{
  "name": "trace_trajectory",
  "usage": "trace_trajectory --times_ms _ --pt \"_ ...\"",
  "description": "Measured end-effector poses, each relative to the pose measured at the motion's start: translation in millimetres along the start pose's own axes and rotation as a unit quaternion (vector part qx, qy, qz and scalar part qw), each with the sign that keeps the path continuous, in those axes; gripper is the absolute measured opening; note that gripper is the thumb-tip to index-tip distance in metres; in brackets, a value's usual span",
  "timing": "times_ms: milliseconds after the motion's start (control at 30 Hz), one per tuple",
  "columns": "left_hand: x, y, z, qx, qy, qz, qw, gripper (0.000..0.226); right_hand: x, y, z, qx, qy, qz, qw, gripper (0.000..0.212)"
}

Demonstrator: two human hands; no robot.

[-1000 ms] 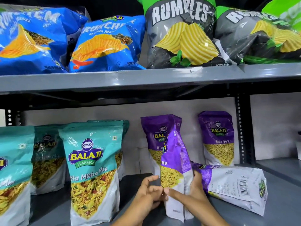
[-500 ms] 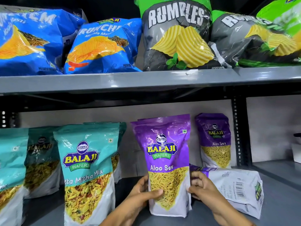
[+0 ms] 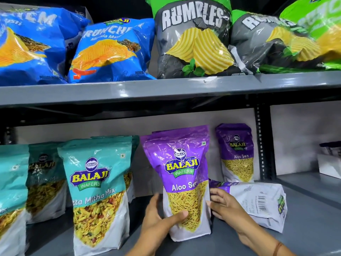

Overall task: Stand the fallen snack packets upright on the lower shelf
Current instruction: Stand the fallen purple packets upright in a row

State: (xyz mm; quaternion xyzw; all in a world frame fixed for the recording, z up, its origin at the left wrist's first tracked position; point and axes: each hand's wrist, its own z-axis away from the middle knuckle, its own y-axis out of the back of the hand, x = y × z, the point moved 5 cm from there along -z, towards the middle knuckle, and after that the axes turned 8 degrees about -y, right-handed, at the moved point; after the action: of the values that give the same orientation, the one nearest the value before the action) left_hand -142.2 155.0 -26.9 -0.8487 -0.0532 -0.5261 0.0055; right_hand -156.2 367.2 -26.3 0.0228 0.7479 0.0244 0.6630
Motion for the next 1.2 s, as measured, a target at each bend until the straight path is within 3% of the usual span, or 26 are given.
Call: trace_trajectory --times_ms 100,200,300,433,500,567,600,700,800,867,967,1100,1200 --pt "44 -2 26 0.138 -0.174 -0.078 0.972 0.108 -31 19 20 0.082 0.101 0.007 0.991 0.037" --pt "75 -35 47 0.117 -0.248 -0.009 0.962 0.097 -69 55 30 0.142 0.19 0.02 0.971 0.035" --pt "72 -87 55 0.063 -0.125 0.123 0.982 0.071 -92 107 18 0.179 0.197 0.045 0.963 0.026" --pt "44 -163 60 -0.082 0.118 0.204 0.968 0.036 -67 186 -28 0.18 0.084 0.087 0.976 0.019" --pt "30 -183 60 -0.085 0.202 0.222 0.95 0.018 -36 210 -49 0.144 -0.004 0.104 0.984 0.019" --pt "27 -197 61 -0.078 0.24 0.224 0.941 0.018 -5 221 -59 0.091 -0.102 0.116 0.984 0.019" --pt "23 -201 60 -0.058 0.255 0.222 0.939 0.019 8 221 -61 0.051 -0.149 0.117 0.98 0.029" --pt "11 -214 44 -0.013 0.236 0.199 0.951 0.01 22 213 -56 -0.074 -0.21 0.124 0.967 0.058" --pt "-4 -219 32 0.014 0.187 0.18 0.966 0.032 10 209 -48 -0.134 -0.195 0.15 0.96 0.074" --pt "-2 -226 31 -0.01 0.189 0.158 0.969 0.022 4 213 -43 -0.151 -0.166 0.148 0.963 0.069" --pt "-4 -234 22 0.053 0.209 0.181 0.96 0.008 -3 221 -34 -0.14 -0.102 0.131 0.976 0.058" --pt "18 -248 5 0.065 0.141 0.274 0.949 0.033 -15 236 -27 -0.158 -0.031 0.068 0.985 0.076" --pt "38 -250 -10 0.056 0.067 0.279 0.956 0.033 -30 243 -22 -0.162 0.067 0.043 0.984 0.079"
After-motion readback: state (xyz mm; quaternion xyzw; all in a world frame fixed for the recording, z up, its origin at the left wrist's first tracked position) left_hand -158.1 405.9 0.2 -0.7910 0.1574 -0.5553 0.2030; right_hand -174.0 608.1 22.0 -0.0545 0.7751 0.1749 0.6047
